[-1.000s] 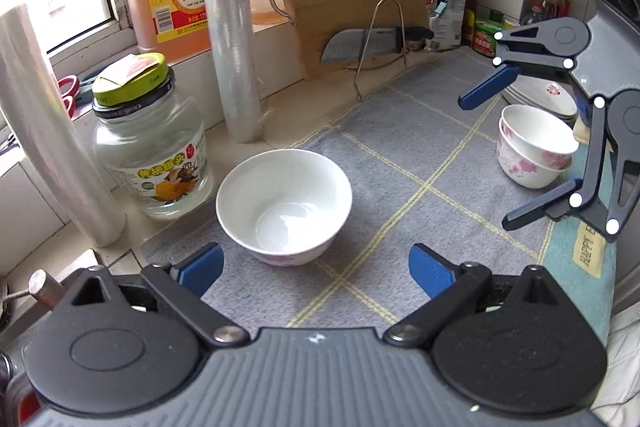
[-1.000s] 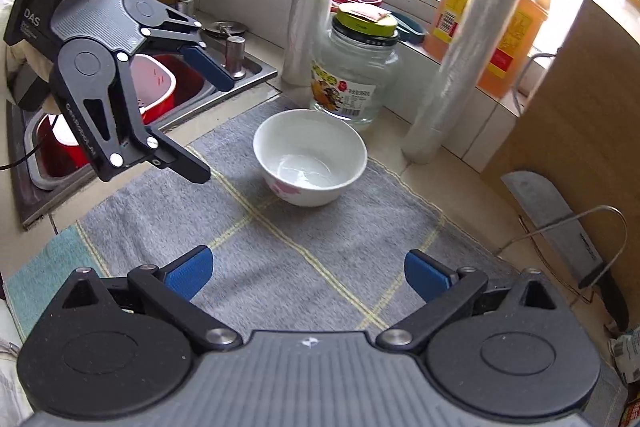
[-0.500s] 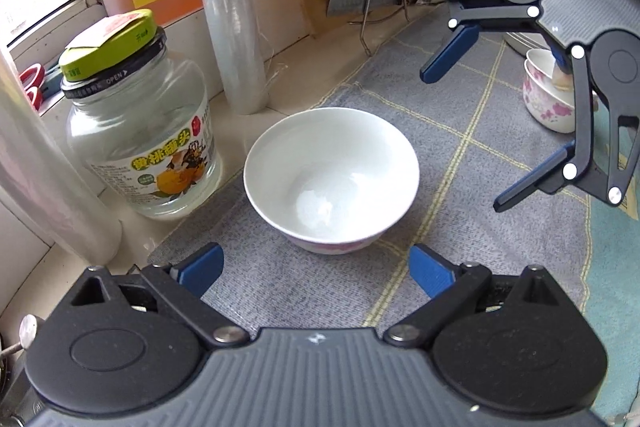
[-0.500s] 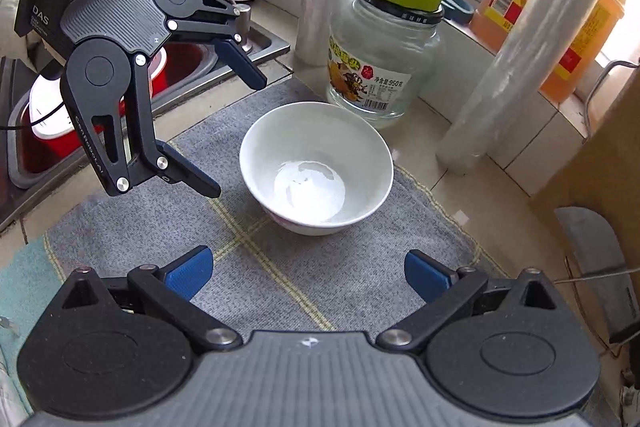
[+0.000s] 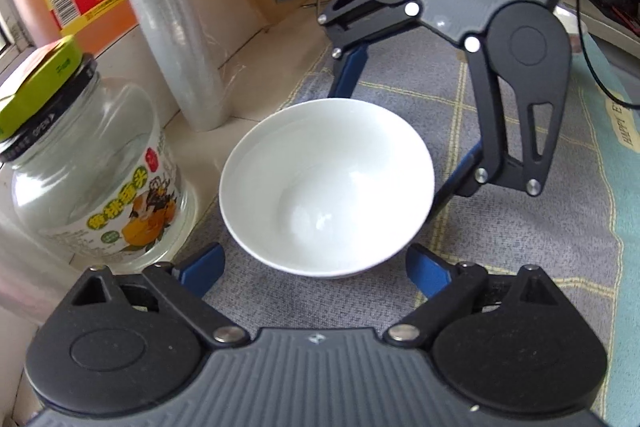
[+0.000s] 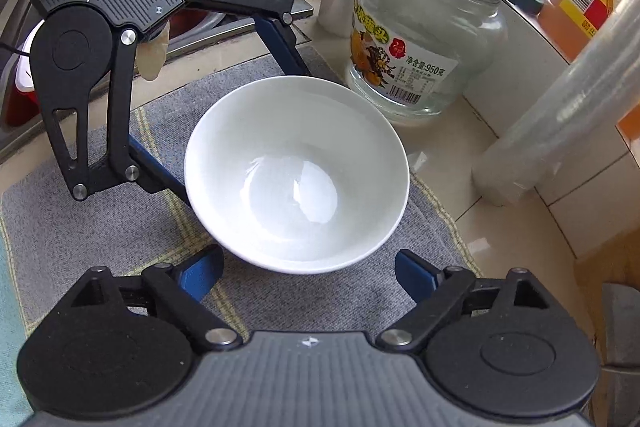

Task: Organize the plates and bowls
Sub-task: 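Grasp the white bowl beside the glass jar with both tools, then carry the white bowl with both tools toward the bowl stack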

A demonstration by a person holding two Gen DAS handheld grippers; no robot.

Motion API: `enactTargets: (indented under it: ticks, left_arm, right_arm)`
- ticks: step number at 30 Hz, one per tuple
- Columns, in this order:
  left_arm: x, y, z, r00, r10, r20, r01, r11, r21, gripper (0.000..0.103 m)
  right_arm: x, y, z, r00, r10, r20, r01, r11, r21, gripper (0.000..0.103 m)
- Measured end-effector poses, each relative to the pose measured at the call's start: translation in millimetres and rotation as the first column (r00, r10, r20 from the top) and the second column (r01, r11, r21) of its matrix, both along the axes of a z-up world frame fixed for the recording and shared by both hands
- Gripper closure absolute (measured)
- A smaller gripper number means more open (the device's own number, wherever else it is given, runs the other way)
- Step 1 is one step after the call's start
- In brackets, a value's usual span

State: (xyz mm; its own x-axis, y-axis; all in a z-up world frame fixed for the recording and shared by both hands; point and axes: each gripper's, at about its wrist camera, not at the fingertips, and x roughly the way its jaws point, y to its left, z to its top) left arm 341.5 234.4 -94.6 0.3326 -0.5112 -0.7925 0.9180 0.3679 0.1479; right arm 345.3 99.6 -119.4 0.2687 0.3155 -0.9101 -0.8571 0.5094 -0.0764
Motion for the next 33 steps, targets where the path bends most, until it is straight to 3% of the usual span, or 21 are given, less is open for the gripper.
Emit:
enactTargets:
  ticks: [5,11,33]
  left_arm:
    - [-1.6,-4.0,3.9,0.997,-0.070,0.022,0.070,0.998,-0.005,0.008]
    - [1.0,-0.3,2.6,0.996,-0.078,0.031,0.078,0.997,-0.004,0.009]
    - [-4.3,-2.8,10.2,0.993,-0.113,0.043,0.114,0.993,-0.029,0.010]
  right_arm:
    - [4.9,0.1,4.7,0.999,0.044,0.008,-0.044,0.999,0.025,0.012]
    - [4.3,2.3,6.3,0.996,0.088,0.007,-0.088,0.996,0.031,0.017]
    - [-8.7,-0.3,16.4,0.996,0.089,0.027,-0.090,0.995,0.040,0.018]
